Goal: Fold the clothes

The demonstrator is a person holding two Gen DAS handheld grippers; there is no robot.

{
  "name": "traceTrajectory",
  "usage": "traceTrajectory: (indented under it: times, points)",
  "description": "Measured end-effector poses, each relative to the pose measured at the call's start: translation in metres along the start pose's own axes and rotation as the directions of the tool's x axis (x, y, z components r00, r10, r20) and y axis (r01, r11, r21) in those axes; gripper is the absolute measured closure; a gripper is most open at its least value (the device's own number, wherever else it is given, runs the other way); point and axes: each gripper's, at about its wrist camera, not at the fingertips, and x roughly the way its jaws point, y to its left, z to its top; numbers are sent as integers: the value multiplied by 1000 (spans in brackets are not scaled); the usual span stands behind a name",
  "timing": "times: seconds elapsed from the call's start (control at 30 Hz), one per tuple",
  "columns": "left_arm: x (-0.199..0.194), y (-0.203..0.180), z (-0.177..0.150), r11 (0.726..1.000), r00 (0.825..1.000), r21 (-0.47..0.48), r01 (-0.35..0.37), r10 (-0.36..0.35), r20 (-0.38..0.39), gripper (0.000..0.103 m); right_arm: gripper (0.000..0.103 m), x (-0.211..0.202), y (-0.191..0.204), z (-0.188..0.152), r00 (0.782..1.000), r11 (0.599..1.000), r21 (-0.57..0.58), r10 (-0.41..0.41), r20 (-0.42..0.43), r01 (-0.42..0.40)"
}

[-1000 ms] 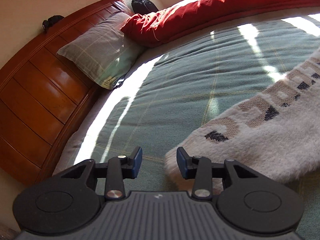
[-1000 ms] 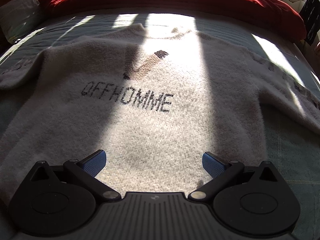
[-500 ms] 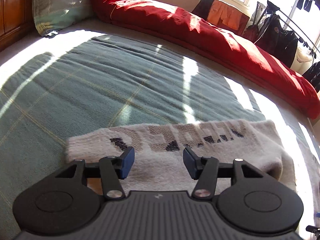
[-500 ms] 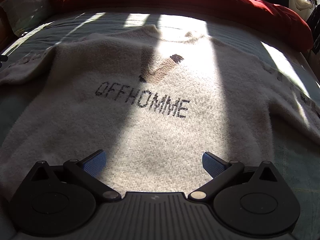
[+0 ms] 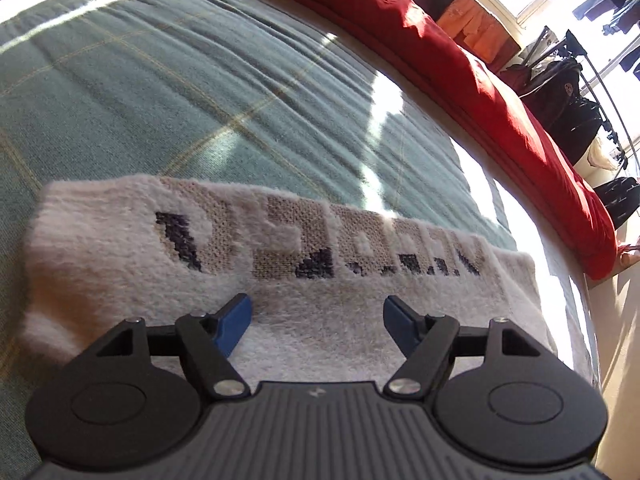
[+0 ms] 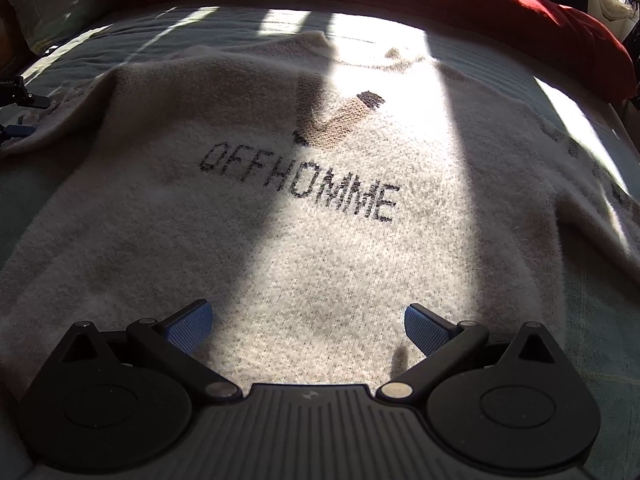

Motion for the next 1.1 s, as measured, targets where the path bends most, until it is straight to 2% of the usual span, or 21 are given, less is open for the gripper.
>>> traceTrajectory:
  times: [0.07,0.17,0.2,0.27,0.37,0.43,0.47,0.57,0.63,0.77,0.83,0.93,1.03,1.1]
  points:
    - [-17,18,0,999,998,-20,-36,37,46,29,0,1,0,2,1000,1000,3,-13,-7,13]
    - [-38,63,2,994,996,-97,-59,65,64,30,0,0,2,3,1000,1000,-5,-24,-1,24]
    - [-44,74,2,991,995,-123,-57,66,71,35,0,-1,3,4,1000,1000,-8,-24,2,24]
    - [-54,78,5,988,993,-142,-61,74,90,37,0,0,6,4,1000,1000,-15,-25,-2,25]
    - [-68,85,10,983,989,-170,-65,85,118,34,0,4,12,3,1000,999,-27,-25,-17,24]
    - [-72,81,17,985,989,-167,-38,61,133,32,0,5,16,3,1000,999,-43,-15,-19,14]
    - [-71,76,21,987,990,-163,1,22,142,32,0,5,18,3,1000,999,-49,-15,-20,14]
    - [-60,54,30,990,988,-125,67,-49,146,29,0,8,19,3,999,999,-49,-13,-30,11]
    - [-45,39,32,993,991,-90,75,-65,117,28,0,10,18,3,999,999,-42,-11,-40,9]
    - [-11,27,25,998,999,-67,0,3,37,28,0,14,15,2,999,1000,-28,-5,-51,4]
    - [-5,33,17,998,999,-55,-24,25,28,28,0,15,12,1,998,1000,-22,2,-58,-4]
    - [-13,40,12,999,1000,-49,-6,7,29,27,0,18,7,-2,998,1000,-5,24,-59,-25]
    - [-17,30,10,997,998,52,-62,63,-11,26,0,22,3,-6,998,999,-7,48,-45,-49]
    - [-18,14,7,981,991,142,-133,136,-12,26,0,23,1,-8,997,998,-18,65,-27,-66]
